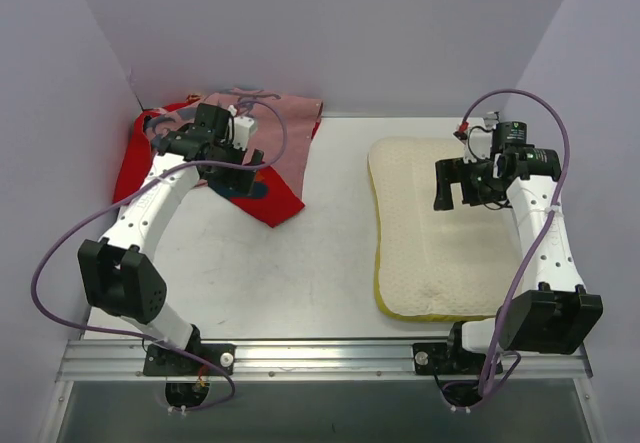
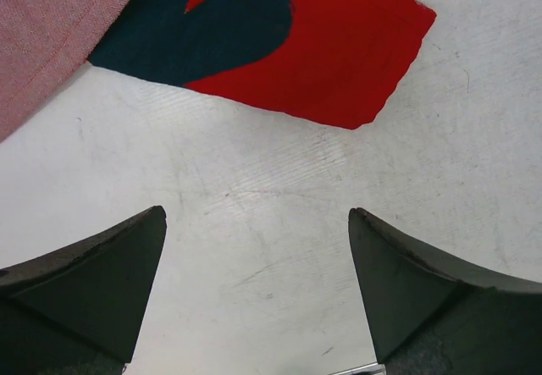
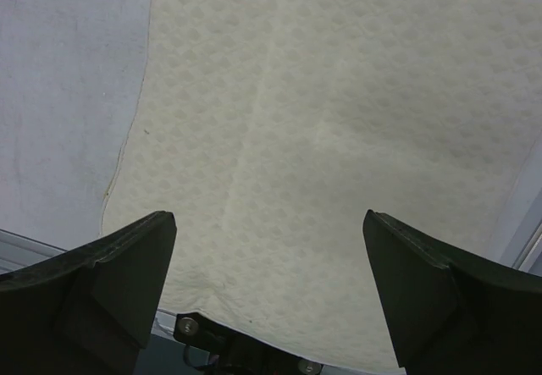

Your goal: Put the pillow into the pillowcase

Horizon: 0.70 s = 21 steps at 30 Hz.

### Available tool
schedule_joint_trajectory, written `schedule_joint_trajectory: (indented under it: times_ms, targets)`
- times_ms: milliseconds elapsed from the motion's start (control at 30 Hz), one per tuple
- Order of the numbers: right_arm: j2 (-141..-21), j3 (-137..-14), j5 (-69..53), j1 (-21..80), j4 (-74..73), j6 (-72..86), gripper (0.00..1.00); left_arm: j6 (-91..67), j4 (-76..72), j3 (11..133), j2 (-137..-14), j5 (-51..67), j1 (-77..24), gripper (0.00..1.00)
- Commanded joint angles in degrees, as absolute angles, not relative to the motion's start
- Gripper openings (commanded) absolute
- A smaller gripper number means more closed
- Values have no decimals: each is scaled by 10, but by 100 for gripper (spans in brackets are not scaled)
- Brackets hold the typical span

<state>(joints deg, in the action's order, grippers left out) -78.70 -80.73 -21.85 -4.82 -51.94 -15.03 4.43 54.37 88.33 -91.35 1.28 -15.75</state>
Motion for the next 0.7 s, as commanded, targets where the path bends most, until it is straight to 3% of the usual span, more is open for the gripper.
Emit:
schedule_joint_trajectory:
  times_ms: [0,100,500,667]
  targets:
    - [-795,-797,-213,-40,-545,-172,100,91,517,924,-925,26,-156,97]
    - [-802,-793,-204,-37,-550,-181,100,161,521,978,-979,69,-158,98]
    - [-844,-790,-161,-33,-597,-222,100,303,526,1304,-1301,11,-160,96]
    - [-845,-779,-158,-33,-599,-229,100,336,519,1354,-1372,4,-148,94]
